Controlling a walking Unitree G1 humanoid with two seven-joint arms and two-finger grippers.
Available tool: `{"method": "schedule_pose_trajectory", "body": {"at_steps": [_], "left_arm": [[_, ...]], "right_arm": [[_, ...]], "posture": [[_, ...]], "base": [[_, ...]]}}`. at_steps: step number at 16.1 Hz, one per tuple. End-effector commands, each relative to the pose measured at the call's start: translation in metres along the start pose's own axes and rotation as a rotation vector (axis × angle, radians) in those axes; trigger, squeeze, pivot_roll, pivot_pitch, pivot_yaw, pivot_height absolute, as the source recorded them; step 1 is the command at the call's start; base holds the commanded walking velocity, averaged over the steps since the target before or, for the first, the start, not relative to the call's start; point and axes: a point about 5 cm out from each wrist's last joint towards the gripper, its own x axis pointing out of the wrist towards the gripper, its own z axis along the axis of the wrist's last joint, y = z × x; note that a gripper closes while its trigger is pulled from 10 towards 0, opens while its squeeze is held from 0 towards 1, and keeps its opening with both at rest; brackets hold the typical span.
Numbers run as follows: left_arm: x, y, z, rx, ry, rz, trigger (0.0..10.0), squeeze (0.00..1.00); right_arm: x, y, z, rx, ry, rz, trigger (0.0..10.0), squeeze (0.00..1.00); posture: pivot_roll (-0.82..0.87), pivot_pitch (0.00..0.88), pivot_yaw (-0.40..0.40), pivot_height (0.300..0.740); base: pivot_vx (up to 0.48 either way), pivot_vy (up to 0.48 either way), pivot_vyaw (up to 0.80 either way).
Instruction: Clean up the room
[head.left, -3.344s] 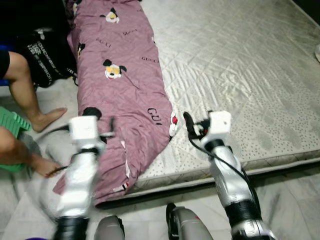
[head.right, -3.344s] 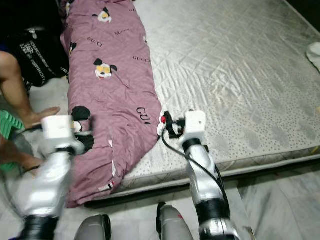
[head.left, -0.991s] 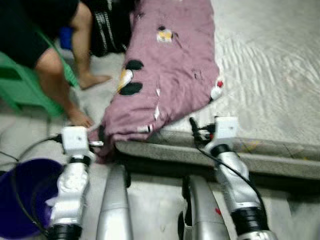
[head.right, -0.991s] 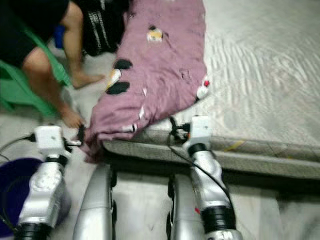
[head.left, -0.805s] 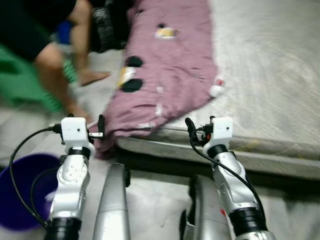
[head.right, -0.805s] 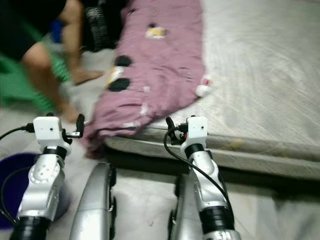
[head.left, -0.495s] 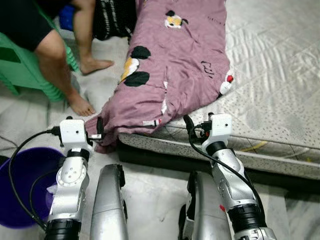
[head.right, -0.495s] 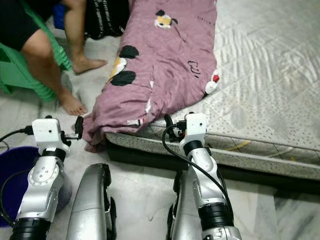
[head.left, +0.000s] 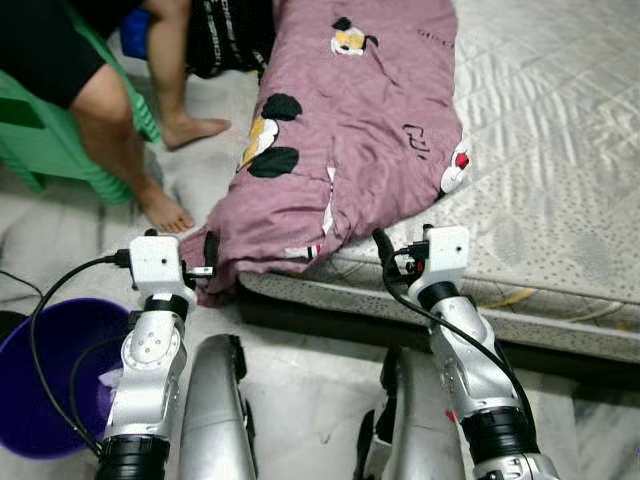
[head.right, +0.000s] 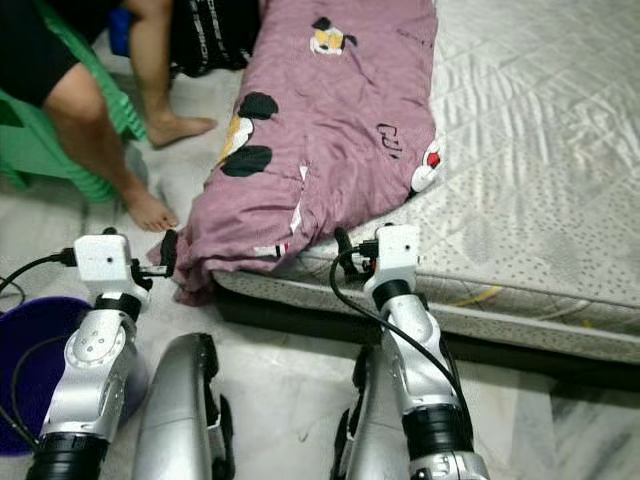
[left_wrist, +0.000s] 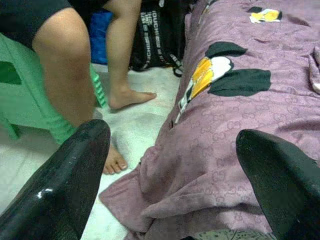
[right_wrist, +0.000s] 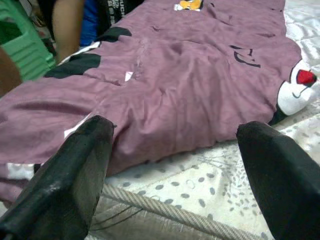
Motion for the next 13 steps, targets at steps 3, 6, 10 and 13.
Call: {"method": "schedule_pose_trajectory", "body": {"at_steps": [3,6,10,13], "left_arm": [[-0.0019,0.0038,-0.0039,0.0,0.017,0.003,10.0,0.0],[-0.0014,0.0031,-0.0036,0.001,0.018,-0.003,10.0,0.0],[0.0,0.0029,-0.0037,-0.003,0.023,-0.003,10.0,0.0],[-0.0003,0.0042,-0.0029,-0.005,0.024,0.007,10.0,0.0]], "right_arm": [[-0.001,0.0023,-0.004,0.0,0.02,0.01,10.0,0.0],[-0.0006,0.0028,-0.0037,-0.001,0.02,0.015,10.0,0.0],[0.0003,0.0018,-0.0043,0.014,0.026,0.01,10.0,0.0],[0.0019,0.0042,-0.006,0.011,0.043,0.031,10.0,0.0]], "posture": [[0.0,0.21,-0.029,0.563],[0.0,0.214,-0.028,0.563],[0.0,0.221,-0.03,0.563],[0.0,0.228,-0.031,0.563]], "base": [[0.325,0.0,0.0],[0.249,0.0,0.75],[0.0,0.0,0.0],[0.0,0.0,0.0]]}}
